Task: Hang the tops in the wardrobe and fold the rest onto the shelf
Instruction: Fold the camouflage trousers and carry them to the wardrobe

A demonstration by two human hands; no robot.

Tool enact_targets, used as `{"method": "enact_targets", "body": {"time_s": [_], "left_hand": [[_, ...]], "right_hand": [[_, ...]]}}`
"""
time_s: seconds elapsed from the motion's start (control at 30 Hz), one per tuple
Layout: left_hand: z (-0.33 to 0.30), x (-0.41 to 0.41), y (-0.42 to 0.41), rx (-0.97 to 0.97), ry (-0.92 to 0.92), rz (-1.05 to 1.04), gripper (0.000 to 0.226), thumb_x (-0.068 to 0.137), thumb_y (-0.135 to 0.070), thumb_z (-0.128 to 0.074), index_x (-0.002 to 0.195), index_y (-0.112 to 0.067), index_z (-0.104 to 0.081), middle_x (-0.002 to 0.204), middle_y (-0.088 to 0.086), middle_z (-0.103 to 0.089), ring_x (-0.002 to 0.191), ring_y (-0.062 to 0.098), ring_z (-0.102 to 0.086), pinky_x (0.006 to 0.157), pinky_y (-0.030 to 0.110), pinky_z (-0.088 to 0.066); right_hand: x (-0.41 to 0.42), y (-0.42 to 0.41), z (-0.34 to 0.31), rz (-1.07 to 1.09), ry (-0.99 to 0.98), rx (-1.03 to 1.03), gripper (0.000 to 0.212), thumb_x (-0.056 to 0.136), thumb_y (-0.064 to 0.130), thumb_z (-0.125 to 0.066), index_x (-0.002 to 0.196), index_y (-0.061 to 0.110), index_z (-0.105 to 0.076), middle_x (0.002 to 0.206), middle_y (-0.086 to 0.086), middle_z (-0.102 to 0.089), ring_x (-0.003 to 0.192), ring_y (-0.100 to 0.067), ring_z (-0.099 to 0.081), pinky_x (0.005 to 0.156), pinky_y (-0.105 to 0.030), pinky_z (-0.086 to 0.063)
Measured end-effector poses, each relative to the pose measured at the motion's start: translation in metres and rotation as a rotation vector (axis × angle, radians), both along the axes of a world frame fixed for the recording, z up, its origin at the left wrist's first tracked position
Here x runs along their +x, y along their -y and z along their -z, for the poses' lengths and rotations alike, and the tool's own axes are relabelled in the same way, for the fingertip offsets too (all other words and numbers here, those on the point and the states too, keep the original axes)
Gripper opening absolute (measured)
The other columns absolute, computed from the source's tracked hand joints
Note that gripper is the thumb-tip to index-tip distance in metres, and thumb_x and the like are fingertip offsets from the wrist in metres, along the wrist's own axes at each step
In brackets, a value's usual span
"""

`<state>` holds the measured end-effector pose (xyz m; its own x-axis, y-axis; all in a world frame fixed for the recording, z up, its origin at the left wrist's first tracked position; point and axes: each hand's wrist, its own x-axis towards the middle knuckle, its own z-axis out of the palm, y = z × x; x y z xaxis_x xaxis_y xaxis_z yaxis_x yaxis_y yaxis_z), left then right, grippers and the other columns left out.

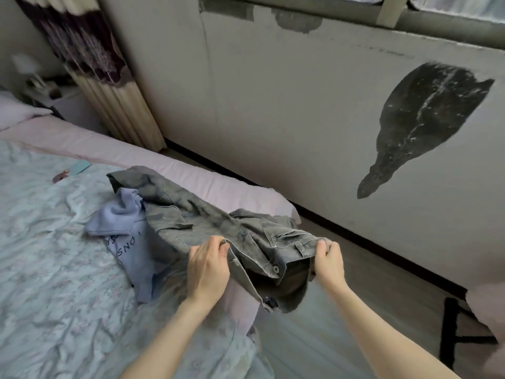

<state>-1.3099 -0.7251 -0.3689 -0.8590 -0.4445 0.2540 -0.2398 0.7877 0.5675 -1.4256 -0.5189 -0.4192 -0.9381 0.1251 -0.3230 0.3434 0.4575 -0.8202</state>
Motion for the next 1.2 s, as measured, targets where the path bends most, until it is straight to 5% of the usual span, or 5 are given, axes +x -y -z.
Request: {"method": "enact_targets", "body": {"time_s": [0.4,0.63,0.83,0.93,1.2], "left_hand": [[-0.102,0.068,-0.180,0.556,-0.133,0.065,0.027,0.101,-0.022,-0.040,0.078,-0.011,-0.048,0.066,-0.004,-0.047,0.064,0.015,-0.042,0.057,0.027,-0.032],[-0.184,0.086,-0.222,0.925,-0.220,0.117,0.035,0.101,-0.023,-0.041,0.067,-0.015,-0.045,0.064,-0.004,-0.039,0.060,0.012,-0.034,0.058,0.025,-0.033],[-0.228,0.136,-0.208,1.107,-0.248,0.122,0.035,0.100,-0.024,-0.041,0.067,-0.015,-0.046,0.069,-0.001,-0.047,0.075,0.020,-0.046,0.083,0.041,-0.047],[-0.245,0.165,-0.206,1.091,-0.268,0.140,0.036,0.101,-0.024,-0.041,0.066,-0.016,-0.044,0.066,-0.002,-0.042,0.063,0.014,-0.042,0.080,0.038,-0.045],[-0.268,0.217,-0.213,1.267,-0.292,0.149,0.025,0.102,-0.022,-0.039,0.099,-0.004,-0.056,0.079,0.001,-0.054,0.088,0.022,-0.054,0.094,0.043,-0.049]], "right_hand": [[0.173,-0.264,-0.081,0.320,-0.038,0.035,0.046,0.099,0.031,-0.039,0.059,0.011,-0.035,0.062,-0.004,-0.038,0.062,-0.020,-0.034,0.056,-0.032,-0.026],[0.279,-0.302,-0.157,0.243,-0.268,-0.420,0.030,0.099,0.027,-0.043,0.127,0.018,-0.052,0.133,-0.006,-0.054,0.116,-0.014,-0.051,0.106,-0.036,-0.037],[0.377,-0.275,-0.179,-0.234,-0.527,0.140,0.058,0.084,0.005,-0.046,0.130,0.040,-0.044,0.149,0.013,-0.018,0.138,0.000,-0.016,0.111,-0.018,-0.014],[0.413,-0.264,-0.175,-0.347,-0.532,0.362,0.032,0.095,0.028,-0.052,0.126,0.024,-0.052,0.150,0.011,-0.015,0.136,-0.001,-0.021,0.108,-0.015,-0.019],[0.477,-0.258,-0.174,-0.482,-0.298,0.689,0.083,0.078,0.059,-0.055,0.144,0.014,-0.032,0.147,0.010,-0.024,0.126,-0.017,-0.045,0.098,-0.025,-0.037]]}}
